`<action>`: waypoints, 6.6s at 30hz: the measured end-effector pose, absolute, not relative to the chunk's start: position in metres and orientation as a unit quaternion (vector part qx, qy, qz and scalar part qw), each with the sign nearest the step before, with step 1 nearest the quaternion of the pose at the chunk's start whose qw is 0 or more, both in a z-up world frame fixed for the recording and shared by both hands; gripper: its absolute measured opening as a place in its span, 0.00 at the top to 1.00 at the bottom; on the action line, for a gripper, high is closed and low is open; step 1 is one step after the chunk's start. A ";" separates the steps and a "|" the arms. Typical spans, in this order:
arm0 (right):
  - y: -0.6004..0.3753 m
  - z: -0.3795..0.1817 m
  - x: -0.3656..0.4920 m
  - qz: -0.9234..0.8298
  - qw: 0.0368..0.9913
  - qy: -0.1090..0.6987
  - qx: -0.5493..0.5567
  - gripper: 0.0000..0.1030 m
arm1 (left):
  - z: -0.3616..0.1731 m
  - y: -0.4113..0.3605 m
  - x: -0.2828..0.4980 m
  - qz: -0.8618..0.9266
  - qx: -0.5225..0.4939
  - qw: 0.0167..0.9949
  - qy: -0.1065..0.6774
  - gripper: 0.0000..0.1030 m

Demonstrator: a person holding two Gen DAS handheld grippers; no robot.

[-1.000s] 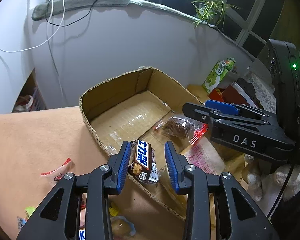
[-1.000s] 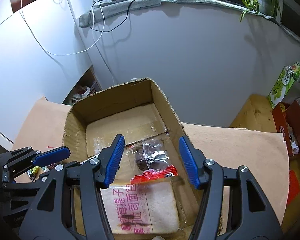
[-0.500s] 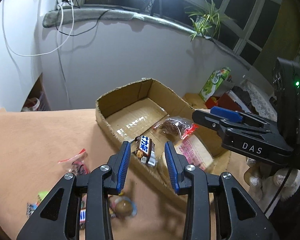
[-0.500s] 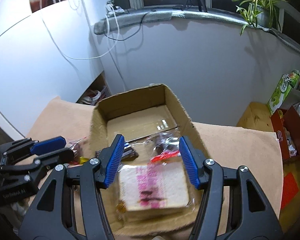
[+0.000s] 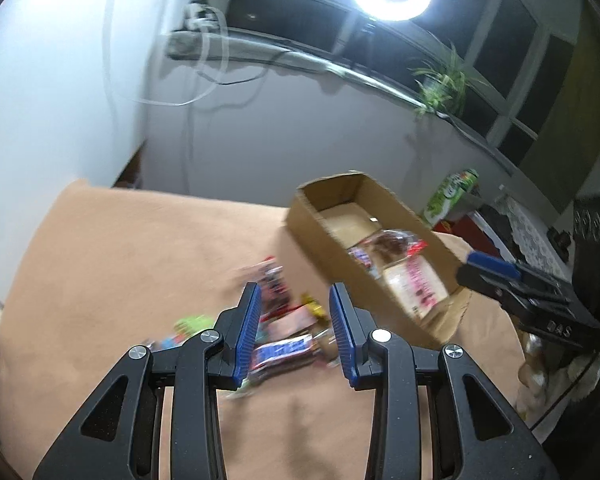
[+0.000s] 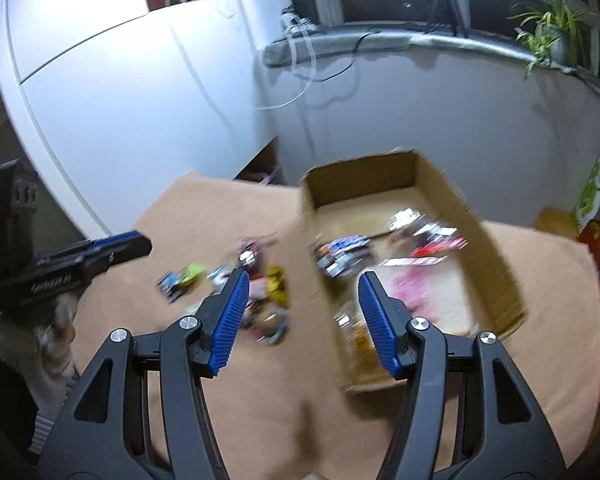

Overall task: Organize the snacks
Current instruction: 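Grasp the green jelly cup with the left tool while the right tool grasps the round candy, then carry the jelly cup and round candy into the box and release both, then move both tools back toward the Snickers bar and black candy packet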

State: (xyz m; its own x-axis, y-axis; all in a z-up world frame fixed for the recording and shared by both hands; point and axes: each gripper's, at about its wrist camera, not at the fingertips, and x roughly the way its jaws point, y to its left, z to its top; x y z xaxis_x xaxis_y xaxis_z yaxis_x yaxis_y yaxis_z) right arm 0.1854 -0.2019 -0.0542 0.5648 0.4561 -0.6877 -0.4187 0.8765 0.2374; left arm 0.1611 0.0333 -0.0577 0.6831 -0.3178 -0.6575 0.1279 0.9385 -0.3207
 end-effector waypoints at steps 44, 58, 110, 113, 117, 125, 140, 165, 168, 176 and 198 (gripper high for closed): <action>-0.119 -0.168 0.201 0.171 0.867 0.466 0.046 0.61 | -0.154 0.069 0.190 -0.106 -0.064 0.885 0.448 0.50; -0.114 -0.167 0.200 0.183 0.866 0.464 0.019 0.67 | -0.159 0.062 0.189 -0.100 -0.027 0.893 0.438 0.62; -0.301 -0.087 0.230 0.111 0.916 0.373 0.097 0.72 | -0.079 -0.055 0.241 -0.154 -0.061 0.914 0.371 0.64; -0.308 -0.093 0.240 0.105 0.914 0.382 0.084 0.72 | -0.081 -0.067 0.254 -0.155 -0.054 0.912 0.375 0.64; -0.311 -0.099 0.250 0.100 0.912 0.390 0.078 0.71 | -0.086 -0.080 0.267 -0.155 -0.047 0.909 0.383 0.64; -0.309 -0.101 0.257 0.103 0.911 0.395 0.064 0.69 | -0.095 -0.092 0.277 -0.154 -0.038 0.904 0.398 0.64; -0.293 -0.089 0.246 0.110 0.920 0.376 0.031 0.26 | -0.088 -0.092 0.279 -0.145 -0.039 0.908 0.391 0.37; -0.225 -0.047 0.183 0.206 0.916 0.343 0.006 0.26 | -0.055 0.034 0.187 -0.089 -0.098 0.929 0.346 0.37; -0.205 -0.048 0.179 0.229 0.910 0.346 -0.010 0.26 | -0.057 0.056 0.169 -0.078 -0.105 0.928 0.348 0.37; -0.159 -0.069 0.175 0.270 0.886 0.375 -0.034 0.26 | -0.081 0.103 0.135 -0.043 -0.123 0.920 0.370 0.37; -0.088 -0.157 0.209 0.209 0.862 0.462 -0.021 0.25 | -0.154 0.086 0.157 -0.044 -0.046 0.902 0.427 0.37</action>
State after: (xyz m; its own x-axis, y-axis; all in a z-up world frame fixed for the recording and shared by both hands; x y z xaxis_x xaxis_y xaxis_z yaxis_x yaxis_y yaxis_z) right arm 0.2087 -0.0879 -0.1571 0.4869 0.3400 -0.8046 -0.3793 0.9121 0.1558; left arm 0.1566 0.0863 -0.1535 0.6317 -0.1193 -0.7660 0.0409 0.9918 -0.1208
